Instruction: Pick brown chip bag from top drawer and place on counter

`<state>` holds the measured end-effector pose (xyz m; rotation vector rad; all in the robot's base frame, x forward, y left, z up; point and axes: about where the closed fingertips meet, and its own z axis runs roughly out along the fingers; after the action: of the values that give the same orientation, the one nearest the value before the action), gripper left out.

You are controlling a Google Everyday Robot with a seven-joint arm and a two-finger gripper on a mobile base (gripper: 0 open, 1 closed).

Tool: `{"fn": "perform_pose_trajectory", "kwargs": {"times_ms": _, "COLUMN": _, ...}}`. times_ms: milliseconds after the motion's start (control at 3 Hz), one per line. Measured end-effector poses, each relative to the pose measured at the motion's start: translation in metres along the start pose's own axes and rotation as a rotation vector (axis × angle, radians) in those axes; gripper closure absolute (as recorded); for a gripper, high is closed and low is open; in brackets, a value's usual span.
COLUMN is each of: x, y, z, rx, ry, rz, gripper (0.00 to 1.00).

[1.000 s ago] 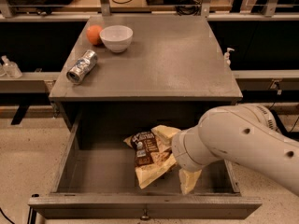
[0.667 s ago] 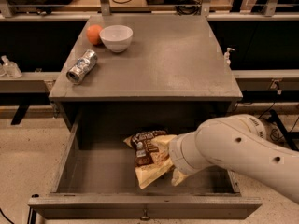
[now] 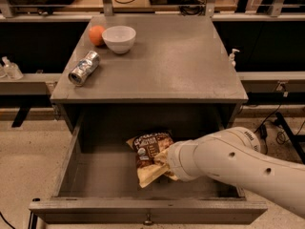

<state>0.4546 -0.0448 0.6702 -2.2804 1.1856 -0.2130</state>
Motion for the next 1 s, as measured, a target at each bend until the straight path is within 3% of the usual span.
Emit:
{"fn": "perform_pose_trajectory", "kwargs": {"times_ms": 333, "x": -0.004, "y": -0.013, "z": -0.012, "rx": 0.083, "ry": -0.025, "rz": 0.024, "gripper": 0.95}}
{"fn": "perform_pose_trajectory", "kwargs": {"times_ms": 667, "x": -0.02, "y": -0.036, "z": -0.048, "rx": 0.188, "ry": -0.076, "rz": 0.04, "gripper": 1.0}}
{"fn": "perform_pose_trajectory", "kwargs": {"times_ms": 1000, "x": -0.047, "y": -0.067, "z": -0.092, "rx": 0.286, "ry": -0.198, "rz": 0.04, "gripper": 1.0}}
